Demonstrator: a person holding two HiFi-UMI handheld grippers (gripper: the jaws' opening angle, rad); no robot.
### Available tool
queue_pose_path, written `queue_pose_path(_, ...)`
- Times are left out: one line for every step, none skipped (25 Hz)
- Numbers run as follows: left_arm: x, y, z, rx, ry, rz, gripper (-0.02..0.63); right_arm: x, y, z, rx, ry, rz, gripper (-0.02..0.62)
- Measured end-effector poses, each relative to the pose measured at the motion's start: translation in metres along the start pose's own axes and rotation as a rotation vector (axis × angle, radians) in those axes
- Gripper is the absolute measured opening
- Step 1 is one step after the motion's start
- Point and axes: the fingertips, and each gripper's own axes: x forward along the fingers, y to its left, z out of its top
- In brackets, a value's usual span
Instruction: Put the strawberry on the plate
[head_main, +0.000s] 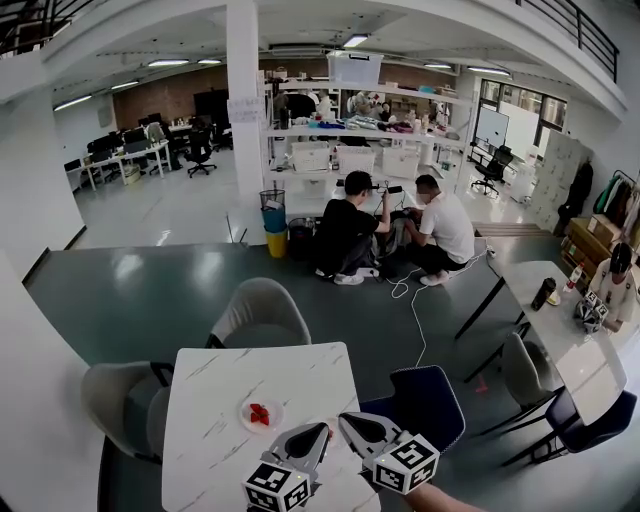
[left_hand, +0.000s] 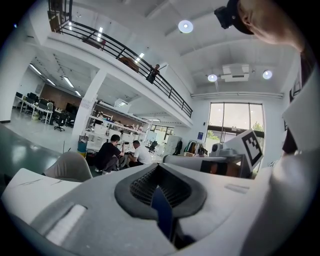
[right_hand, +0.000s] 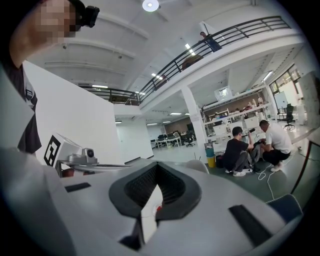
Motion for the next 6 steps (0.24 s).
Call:
queue_pose_path(-0.0003, 0.0009, 0.0003, -0.001, 0.000, 0.001, 0.009, 0.0009, 0.0003, 0.0004, -0.001, 0.000, 0.000, 0.003)
queue_pose_path(-0.0002, 0.0018, 0.0007, -0.001, 0.000, 0.002, 0.009, 0.0018, 0.0002, 0.0010, -0.001, 0.001, 0.000, 0.002)
queue_pose_path(0.0000, 0.0026, 0.0011, -0.001, 0.000, 0.002, 0.009, 0.0028, 0.0000, 0.0016, -0.002, 0.001, 0.000, 0.002)
queue_pose_path(0.0002, 0.0034, 0.0014, -0.001, 0.001, 0.003, 0.009, 0.0036, -0.0002, 0.0020, -0.002, 0.002, 0.000, 0.003)
queue_pose_path(0.0004, 0.0042, 0.0016, -0.001, 0.001, 0.003, 0.009, 0.0044, -0.0003, 0.0025, -0.002, 0.003, 0.001, 0.003)
queue_pose_path(0.0006, 0.0049, 0.0018, -0.001, 0.001, 0.004, 0.009, 0.0051, -0.0005, 0.0029, -0.002, 0.004, 0.001, 0.003)
